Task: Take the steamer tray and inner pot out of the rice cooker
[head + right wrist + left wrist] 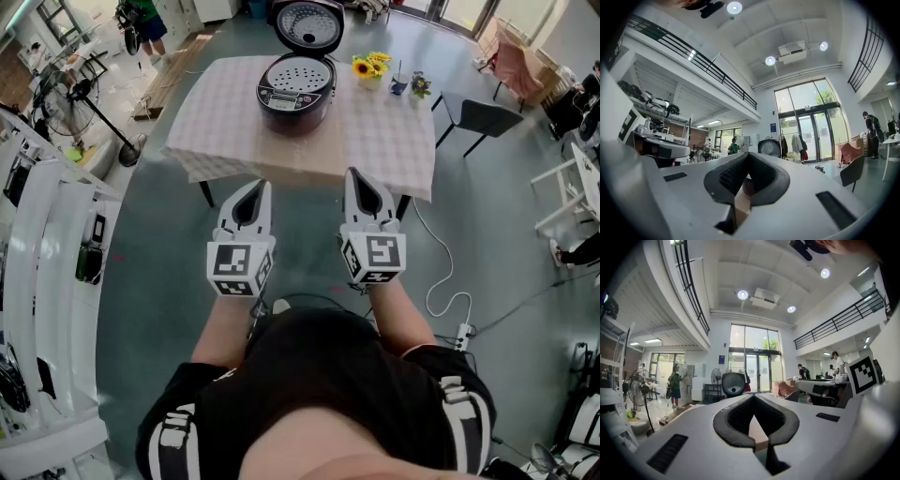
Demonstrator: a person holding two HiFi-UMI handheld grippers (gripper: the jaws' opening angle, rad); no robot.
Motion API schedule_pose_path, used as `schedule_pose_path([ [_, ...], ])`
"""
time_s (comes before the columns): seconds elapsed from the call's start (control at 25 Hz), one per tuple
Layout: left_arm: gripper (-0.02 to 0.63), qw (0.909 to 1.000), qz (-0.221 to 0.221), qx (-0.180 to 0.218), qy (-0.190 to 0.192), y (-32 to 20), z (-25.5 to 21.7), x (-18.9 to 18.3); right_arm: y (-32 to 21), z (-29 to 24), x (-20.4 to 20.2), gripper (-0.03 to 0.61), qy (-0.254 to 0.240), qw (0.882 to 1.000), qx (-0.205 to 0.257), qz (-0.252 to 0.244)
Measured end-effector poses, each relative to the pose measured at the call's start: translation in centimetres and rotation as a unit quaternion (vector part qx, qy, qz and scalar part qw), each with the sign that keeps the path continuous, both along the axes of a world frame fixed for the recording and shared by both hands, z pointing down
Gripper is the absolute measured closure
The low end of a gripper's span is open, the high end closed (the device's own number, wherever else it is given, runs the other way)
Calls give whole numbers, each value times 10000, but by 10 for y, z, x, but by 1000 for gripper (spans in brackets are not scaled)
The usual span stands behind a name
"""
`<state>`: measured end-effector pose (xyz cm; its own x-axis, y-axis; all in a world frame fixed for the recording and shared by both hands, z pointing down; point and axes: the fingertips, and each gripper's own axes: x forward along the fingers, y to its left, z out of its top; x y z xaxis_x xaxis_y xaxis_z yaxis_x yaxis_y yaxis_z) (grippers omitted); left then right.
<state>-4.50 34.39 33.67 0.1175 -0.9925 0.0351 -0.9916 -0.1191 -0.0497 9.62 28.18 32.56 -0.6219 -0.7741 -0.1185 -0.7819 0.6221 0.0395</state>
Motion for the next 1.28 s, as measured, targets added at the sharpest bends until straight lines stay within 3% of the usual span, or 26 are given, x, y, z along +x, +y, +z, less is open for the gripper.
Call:
schedule_pose_path([
  [0.2, 611, 9997, 78, -91, 208, 12, 5, 3, 13, -1, 2, 581, -84, 10000, 6, -23],
  [0.52, 611, 9999, 19, -23, 140, 15, 1, -5, 19, 2, -8, 581, -39, 10000, -42, 22],
  [0.72, 611, 9991, 241, 72, 335, 11, -6, -18, 20, 2, -23, 581, -5, 10000, -12, 89],
  [1.28, 611, 9971, 683, 3, 336, 10, 4, -94, 34, 11, -95, 581, -26, 9988, -142, 476],
])
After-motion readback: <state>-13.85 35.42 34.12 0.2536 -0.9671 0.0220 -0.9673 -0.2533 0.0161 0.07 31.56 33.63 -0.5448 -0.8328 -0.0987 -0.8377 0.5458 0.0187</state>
